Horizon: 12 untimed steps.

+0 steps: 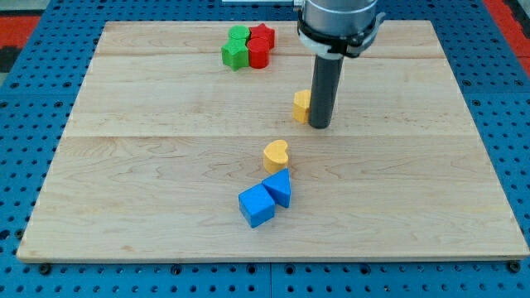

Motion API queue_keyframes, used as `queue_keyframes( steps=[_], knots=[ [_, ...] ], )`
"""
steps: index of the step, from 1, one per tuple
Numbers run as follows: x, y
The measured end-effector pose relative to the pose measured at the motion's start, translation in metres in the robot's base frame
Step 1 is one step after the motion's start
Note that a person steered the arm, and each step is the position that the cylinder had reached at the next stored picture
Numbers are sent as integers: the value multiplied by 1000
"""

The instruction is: Slide the yellow hexagon to the group of blocks at the top center

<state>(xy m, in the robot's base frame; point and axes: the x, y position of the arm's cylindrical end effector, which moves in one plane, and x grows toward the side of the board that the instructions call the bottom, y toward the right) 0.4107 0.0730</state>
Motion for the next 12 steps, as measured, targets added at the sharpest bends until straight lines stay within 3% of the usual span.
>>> queue_keyframes(
  steps=[2,3,5,9,12],
  knots=[
    [-75,-18],
    [-42,-12],
    [-39,-26],
    [-76,-64],
    [-98,-41]
  ],
)
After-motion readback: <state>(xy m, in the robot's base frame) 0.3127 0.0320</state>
